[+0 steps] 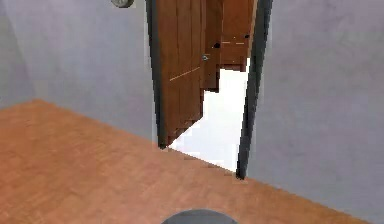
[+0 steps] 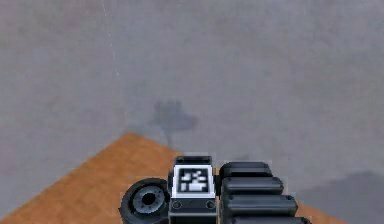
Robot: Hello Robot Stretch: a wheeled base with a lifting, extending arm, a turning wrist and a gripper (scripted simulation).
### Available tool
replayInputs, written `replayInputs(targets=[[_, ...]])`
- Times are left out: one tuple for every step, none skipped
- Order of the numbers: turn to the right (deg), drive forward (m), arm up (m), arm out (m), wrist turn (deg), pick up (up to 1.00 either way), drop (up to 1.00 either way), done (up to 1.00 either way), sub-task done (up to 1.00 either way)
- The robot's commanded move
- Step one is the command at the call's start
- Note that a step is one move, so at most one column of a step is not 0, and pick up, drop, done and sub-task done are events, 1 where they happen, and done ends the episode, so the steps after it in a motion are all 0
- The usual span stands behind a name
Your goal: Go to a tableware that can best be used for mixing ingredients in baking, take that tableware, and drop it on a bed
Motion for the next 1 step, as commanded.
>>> replayInputs(targets=[[-45.0,0.00,0.00,0.00,0.0,0.00,0.00,0.00,0.00]])
